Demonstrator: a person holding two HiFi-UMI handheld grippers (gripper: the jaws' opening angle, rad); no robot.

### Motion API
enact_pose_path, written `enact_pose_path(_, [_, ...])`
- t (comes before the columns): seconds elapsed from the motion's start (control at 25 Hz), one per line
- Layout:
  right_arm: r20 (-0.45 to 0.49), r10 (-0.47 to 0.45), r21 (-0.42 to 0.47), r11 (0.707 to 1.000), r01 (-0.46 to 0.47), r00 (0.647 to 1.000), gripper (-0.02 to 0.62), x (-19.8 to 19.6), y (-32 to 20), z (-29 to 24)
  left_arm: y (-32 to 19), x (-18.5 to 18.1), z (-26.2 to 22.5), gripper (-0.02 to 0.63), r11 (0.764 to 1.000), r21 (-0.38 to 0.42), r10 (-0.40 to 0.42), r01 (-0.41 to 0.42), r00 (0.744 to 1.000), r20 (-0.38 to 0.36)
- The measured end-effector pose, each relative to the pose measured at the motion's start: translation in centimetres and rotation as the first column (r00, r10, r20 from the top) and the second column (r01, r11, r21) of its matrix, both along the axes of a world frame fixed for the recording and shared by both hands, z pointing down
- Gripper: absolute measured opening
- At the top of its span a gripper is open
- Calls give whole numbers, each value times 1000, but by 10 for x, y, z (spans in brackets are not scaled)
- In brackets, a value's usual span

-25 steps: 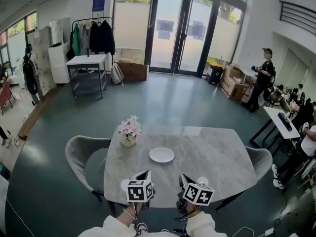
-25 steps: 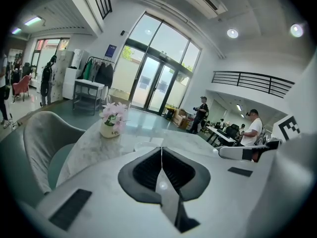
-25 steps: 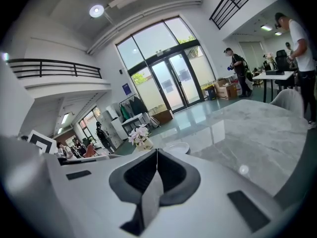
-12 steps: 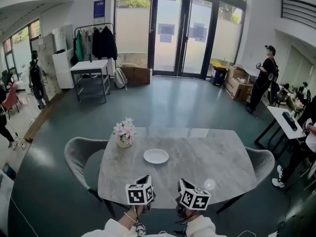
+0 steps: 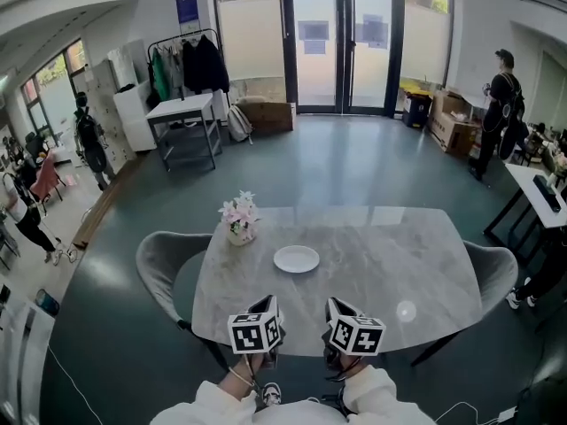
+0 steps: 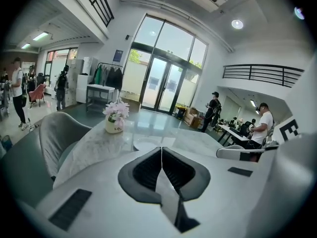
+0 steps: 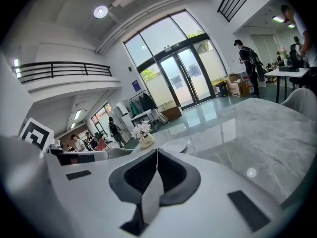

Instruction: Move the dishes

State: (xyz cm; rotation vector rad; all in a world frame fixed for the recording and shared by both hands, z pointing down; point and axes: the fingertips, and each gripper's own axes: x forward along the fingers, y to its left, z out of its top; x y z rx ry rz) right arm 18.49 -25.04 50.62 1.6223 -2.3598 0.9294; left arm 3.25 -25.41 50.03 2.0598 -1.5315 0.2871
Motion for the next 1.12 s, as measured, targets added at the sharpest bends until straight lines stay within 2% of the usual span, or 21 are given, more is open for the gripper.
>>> enact_pose_path(0.68, [-35, -24, 5, 1000, 25, 999, 61, -23, -2, -3, -7, -8, 0, 12, 1000, 7, 17, -17, 1000, -17])
enact_pose_path(0.92, [-161, -39, 49, 998, 48, 986, 57, -28, -2, -8, -13, -9, 1, 12, 1000, 10, 29, -29, 999, -25])
enact_pose_path(1.12, [-163, -35, 46, 998, 43, 986, 57, -29, -3, -7, -13, -7, 2, 11, 999, 7, 43, -43, 999, -29])
